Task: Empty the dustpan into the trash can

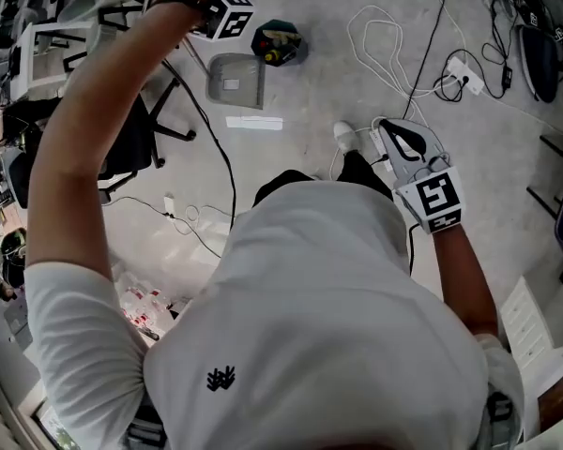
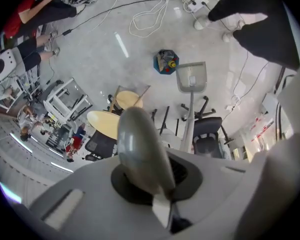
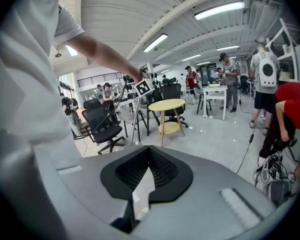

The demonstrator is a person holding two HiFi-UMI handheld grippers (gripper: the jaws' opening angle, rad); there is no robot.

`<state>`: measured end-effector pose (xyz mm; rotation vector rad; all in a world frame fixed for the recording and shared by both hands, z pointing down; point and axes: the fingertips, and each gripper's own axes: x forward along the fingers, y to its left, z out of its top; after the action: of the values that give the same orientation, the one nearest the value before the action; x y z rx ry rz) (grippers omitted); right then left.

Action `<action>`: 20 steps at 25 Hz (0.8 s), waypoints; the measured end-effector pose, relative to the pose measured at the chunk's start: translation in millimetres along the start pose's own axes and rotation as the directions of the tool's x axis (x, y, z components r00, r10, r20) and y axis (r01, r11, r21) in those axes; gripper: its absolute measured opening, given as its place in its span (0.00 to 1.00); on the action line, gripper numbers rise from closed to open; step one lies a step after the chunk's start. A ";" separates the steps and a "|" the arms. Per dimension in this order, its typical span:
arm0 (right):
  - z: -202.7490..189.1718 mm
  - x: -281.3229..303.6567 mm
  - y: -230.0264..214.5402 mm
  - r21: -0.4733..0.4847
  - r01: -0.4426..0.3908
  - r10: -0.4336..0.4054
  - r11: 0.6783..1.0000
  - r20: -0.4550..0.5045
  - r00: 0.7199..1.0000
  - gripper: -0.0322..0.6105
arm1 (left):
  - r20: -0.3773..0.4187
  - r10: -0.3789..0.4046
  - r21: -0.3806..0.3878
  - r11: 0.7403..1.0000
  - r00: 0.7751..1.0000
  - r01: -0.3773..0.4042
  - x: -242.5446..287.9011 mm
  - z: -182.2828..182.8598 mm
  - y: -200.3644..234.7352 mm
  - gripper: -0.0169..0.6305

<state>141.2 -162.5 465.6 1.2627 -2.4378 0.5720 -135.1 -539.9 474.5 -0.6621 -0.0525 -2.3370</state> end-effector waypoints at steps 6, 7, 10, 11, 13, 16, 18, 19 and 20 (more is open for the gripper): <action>18.9 18.1 18.9 -0.070 -0.086 0.085 0.994 -0.009 0.996 0.05 | 0.045 -0.085 -0.138 0.986 0.995 0.090 12.1 -37.0 -65.5 0.11; 22.3 22.1 22.1 -0.078 -0.098 0.097 0.992 -0.013 0.995 0.05 | 0.060 -0.099 -0.159 0.981 0.993 0.107 14.1 -41.9 -77.1 0.11; 32.5 32.4 37.2 -0.094 -0.127 0.126 0.987 -0.019 0.992 0.05 | 0.111 -0.142 -0.222 0.961 0.984 0.164 18.8 -57.9 -117.3 0.11; 35.2 34.8 42.8 -0.101 -0.138 0.136 0.985 -0.022 0.990 0.05 | 0.130 -0.154 -0.248 0.951 0.979 0.182 19.1 -63.3 -133.3 0.11; 39.8 39.1 52.0 -0.127 -0.163 0.159 0.979 -0.037 0.987 0.05 | 0.165 -0.169 -0.309 0.927 0.972 0.213 18.9 -73.1 -166.4 0.11; 45.9 43.7 69.6 -0.169 -0.188 0.182 0.968 -0.053 0.982 0.05 | 0.209 -0.171 -0.382 0.892 0.963 0.241 15.5 -84.7 -214.6 0.11; 49.1 45.3 85.3 -0.186 -0.198 0.191 0.962 -0.056 0.980 0.05 | 0.241 -0.168 -0.419 0.871 0.956 0.258 9.7 -89.6 -246.4 0.11; 50.7 46.1 93.5 -0.194 -0.203 0.196 0.960 -0.058 0.979 0.05 | 0.255 -0.164 -0.437 0.860 0.953 0.265 6.9 -91.7 -262.0 0.11; 52.5 47.1 102.0 -0.202 -0.208 0.200 0.957 -0.061 0.978 0.05 | 0.268 -0.161 -0.455 0.848 0.950 0.272 4.7 -93.8 -277.1 0.11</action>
<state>25.1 -167.5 422.4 0.9156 -2.5347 0.3782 -357.0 -353.4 434.5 -1.2226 0.3979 -2.5006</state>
